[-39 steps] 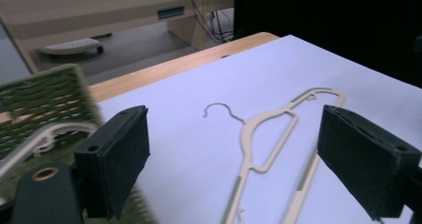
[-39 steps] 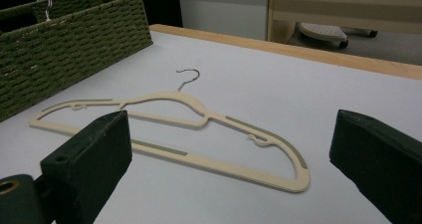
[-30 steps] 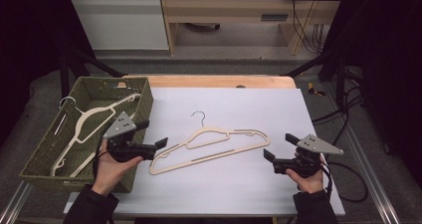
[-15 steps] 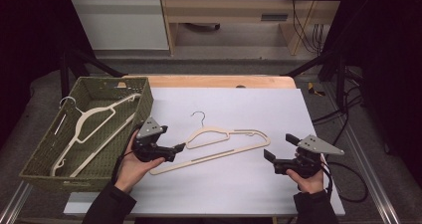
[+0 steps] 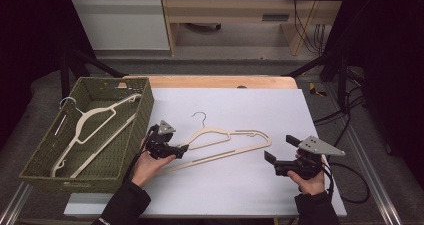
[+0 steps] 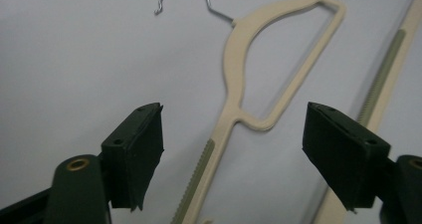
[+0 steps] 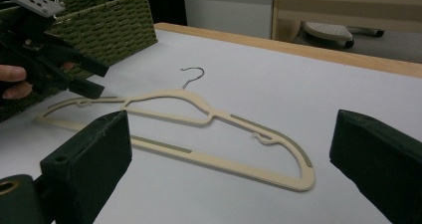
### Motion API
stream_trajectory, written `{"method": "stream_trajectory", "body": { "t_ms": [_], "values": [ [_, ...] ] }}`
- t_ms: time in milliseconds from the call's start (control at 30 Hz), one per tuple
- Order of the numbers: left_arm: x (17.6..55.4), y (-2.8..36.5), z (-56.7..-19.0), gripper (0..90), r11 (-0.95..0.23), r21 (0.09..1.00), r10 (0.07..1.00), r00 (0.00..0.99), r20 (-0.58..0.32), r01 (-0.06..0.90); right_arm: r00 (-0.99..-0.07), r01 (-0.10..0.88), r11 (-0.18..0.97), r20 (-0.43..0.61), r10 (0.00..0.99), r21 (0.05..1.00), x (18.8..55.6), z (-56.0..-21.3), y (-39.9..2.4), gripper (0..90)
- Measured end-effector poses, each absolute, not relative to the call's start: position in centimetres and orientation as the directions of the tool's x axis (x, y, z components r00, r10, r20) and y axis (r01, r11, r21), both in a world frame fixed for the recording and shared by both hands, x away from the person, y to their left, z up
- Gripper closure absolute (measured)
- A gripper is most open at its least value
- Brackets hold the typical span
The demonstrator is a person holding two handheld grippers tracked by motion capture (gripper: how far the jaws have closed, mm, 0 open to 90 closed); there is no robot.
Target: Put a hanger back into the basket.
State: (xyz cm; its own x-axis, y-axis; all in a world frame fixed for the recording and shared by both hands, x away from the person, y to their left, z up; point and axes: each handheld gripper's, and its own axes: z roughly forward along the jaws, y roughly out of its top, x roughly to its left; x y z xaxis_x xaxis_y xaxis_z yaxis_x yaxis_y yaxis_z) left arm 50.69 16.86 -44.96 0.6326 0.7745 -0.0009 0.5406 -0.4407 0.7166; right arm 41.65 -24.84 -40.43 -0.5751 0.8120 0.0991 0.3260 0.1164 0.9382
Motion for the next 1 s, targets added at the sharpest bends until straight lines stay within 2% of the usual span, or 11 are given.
{"method": "stream_trajectory", "body": {
  "t_ms": [167,200,267,400,433,600,667,733,900,1000],
  "values": [
    [51.0,16.8,-45.9,33.0,-0.463,0.686,0.776,0.631,0.007,0.562,-0.572,0.331,0.115,0.102,0.814,0.936,41.7,-40.5,-24.7,3.7],
    [51.0,16.8,-46.3,38.7,-0.474,0.668,0.782,0.623,0.021,0.573,-0.576,0.334,0.119,0.102,0.811,0.935,41.7,-40.5,-24.7,3.6],
    [51.2,16.9,-46.5,43.2,-0.474,0.663,0.79,0.613,0.029,0.58,-0.577,0.333,0.121,0.101,0.811,0.935,41.7,-40.5,-24.6,3.7],
    [51.5,17.2,-47.0,47.5,-0.463,0.647,0.805,0.593,0.02,0.606,-0.577,0.332,0.123,0.098,0.811,0.935,41.7,-40.5,-24.6,3.7],
    [51.5,17.2,-47.0,53.0,-0.465,0.65,0.802,0.597,0.021,0.601,-0.578,0.332,0.125,0.097,0.811,0.935,41.7,-40.5,-24.5,3.7],
    [51.4,17.1,-46.8,58.6,-0.464,0.64,0.802,0.597,0.011,0.613,-0.579,0.327,0.125,0.094,0.81,0.937,41.6,-40.4,-24.5,3.7],
    [51.1,16.9,-46.7,68.1,-0.464,0.626,0.807,0.59,0.008,0.627,-0.579,0.33,0.126,0.095,0.81,0.935,41.6,-40.4,-24.4,3.8],
    [51.0,16.9,-46.6,73.6,-0.473,0.615,0.803,0.596,0.007,0.631,-0.582,0.329,0.128,0.094,0.808,0.936,41.6,-40.4,-24.3,3.8],
    [50.6,16.8,-46.3,75.5,-0.501,0.595,0.785,0.62,0.006,0.629,-0.586,0.329,0.132,0.092,0.805,0.935,41.6,-40.4,-24.2,3.8],
    [49.7,16.5,-46.3,77.5,-0.528,0.596,0.745,0.667,-0.018,0.605,-0.587,0.33,0.132,0.094,0.804,0.935,41.7,-40.4,-24.2,3.8]
  ]
}}
